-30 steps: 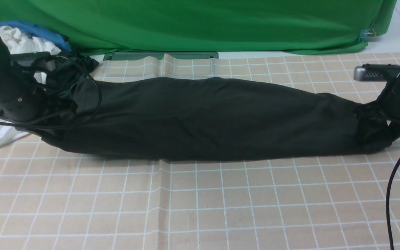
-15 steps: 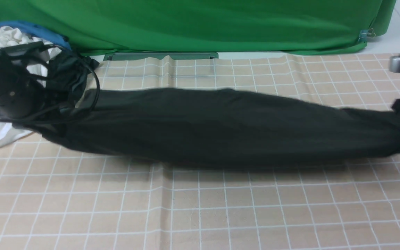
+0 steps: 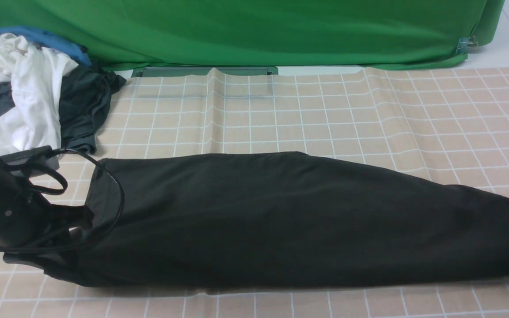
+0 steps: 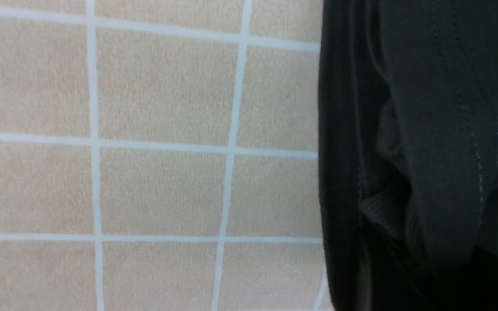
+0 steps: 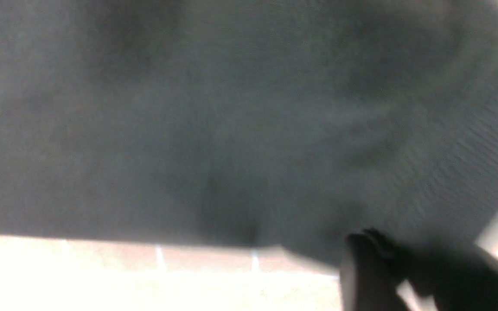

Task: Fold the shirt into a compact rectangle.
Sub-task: 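Pull the folded dark garment lengthwise by its ends to straighten it flat on the table, then fold the right end of the dark garment over onto its left end with the right gripper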

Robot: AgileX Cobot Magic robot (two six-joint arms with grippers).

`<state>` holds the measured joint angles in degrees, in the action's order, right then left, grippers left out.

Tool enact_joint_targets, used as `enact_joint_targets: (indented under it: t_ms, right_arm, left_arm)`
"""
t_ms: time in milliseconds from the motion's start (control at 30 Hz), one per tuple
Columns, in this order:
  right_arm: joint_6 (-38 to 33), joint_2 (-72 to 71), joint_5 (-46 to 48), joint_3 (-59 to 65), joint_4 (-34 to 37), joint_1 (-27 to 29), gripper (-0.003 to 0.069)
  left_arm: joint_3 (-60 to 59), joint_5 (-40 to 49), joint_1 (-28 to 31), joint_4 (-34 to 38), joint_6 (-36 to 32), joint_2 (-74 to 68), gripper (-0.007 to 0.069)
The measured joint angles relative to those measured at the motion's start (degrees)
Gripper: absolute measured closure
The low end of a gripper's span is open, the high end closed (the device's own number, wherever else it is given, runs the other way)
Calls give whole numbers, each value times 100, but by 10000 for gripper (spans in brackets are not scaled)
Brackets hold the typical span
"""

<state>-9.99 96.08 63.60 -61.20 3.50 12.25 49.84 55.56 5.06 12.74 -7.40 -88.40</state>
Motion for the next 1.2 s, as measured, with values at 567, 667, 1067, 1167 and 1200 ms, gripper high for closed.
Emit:
enact_joint_targets:
  t_ms: [567, 667, 1067, 1167, 1200]
  right_arm:
    - [250, 262, -740, -22, -6, 0, 20]
    - [234, 648, -775, -22, -6, 0, 35]
    - [49, 919, -1058, -128, 51, 0, 590]
    - [108, 757, -756, -377, -39, 0, 590]
    - [152, 681, -696, -428, -62, 0, 590]
  left_arm:
    - [271, 63, 0, -317, 182, 375, 207]
    - [271, 69, 0, -196, 93, 874, 391]
    - [271, 89, 0, 350, -166, 2571, 610]
    - [271, 127, 0, 350, -177, 2633, 610]
    - [271, 132, 0, 350, -184, 2635, 609]
